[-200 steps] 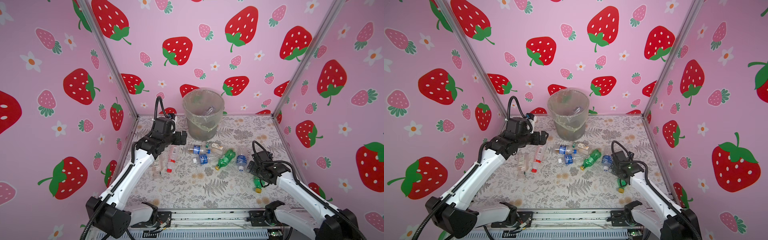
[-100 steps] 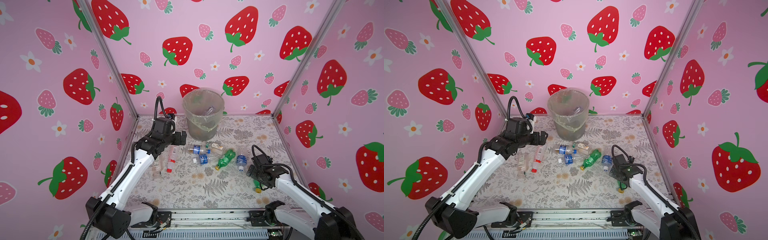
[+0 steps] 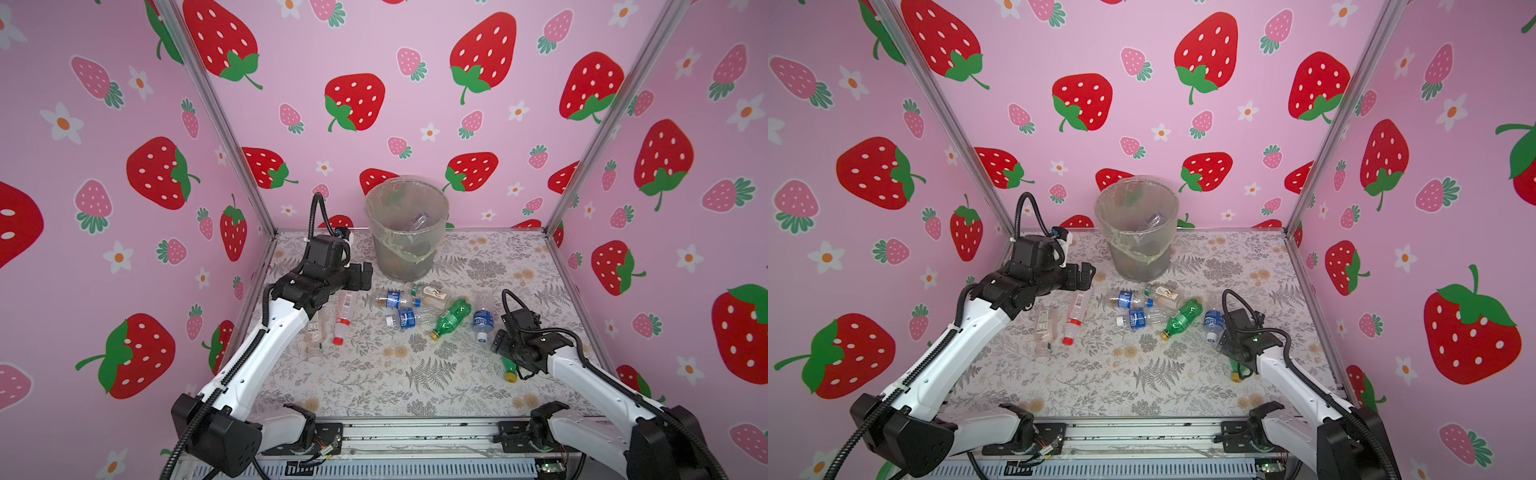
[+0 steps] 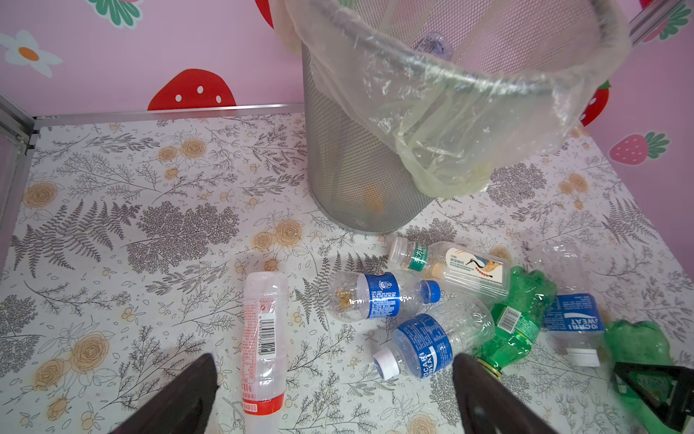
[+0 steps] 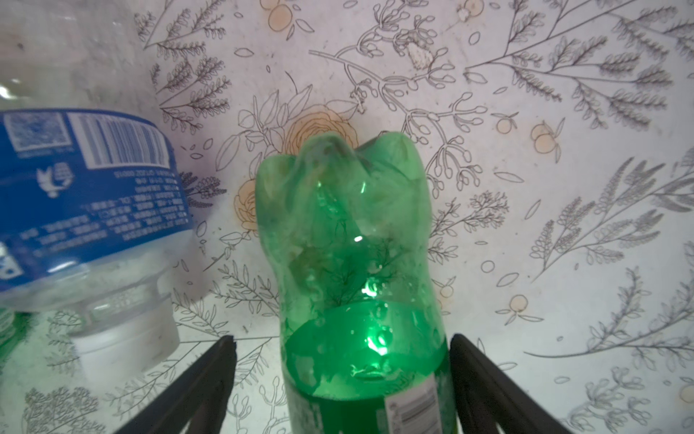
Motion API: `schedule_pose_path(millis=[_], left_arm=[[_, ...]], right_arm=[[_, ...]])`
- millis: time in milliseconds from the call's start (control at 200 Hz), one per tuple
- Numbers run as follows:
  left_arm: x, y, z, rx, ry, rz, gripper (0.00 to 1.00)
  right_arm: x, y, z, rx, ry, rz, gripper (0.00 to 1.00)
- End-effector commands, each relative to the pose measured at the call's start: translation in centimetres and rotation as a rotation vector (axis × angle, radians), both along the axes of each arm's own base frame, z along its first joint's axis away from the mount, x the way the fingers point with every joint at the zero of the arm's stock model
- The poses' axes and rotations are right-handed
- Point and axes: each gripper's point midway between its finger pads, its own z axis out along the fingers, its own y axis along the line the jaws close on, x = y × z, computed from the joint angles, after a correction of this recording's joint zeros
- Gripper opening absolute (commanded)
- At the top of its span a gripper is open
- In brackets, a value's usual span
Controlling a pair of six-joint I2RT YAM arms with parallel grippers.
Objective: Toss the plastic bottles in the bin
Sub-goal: 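Grasp the green soda bottle with the right gripper, then lift the green bottle with the right gripper and carry it toward the bin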
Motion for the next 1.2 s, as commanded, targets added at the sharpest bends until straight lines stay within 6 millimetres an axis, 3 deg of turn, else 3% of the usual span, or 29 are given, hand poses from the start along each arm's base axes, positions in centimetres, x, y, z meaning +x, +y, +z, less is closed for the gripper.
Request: schedule_pose_path(millis=[0,260,510,1030,1191], left_arm=[[0.2,0.4,1.0,0.014,-0.023,0.009,0.99],[0.2,0.4,1.2,0.010,-0.026,0.008,0.99],[0.1,0.2,1.2,0.004,-0.026,0.002,0.99],[0.1,0.2,1.0,0.013,-0.019,0.004,0.99],[0.1,0.2,1.0,0.023,-0.020,0.003,0.99]], right_arm=[[0.0,-0.1,-0.1,0.004,-0.006,-0.008,0.85],[-0.1,0.2,-0.7,0.013,0.009,0.012,0.69],[0.2,0.4,-0.1,0.023,-0.007,0.023,0.62],[2.2,0.9,4.6,0.011,-0.157,0.111,0.59],[2.6,0.7,6.9,-0.001,-0.223,0.131,0.59]])
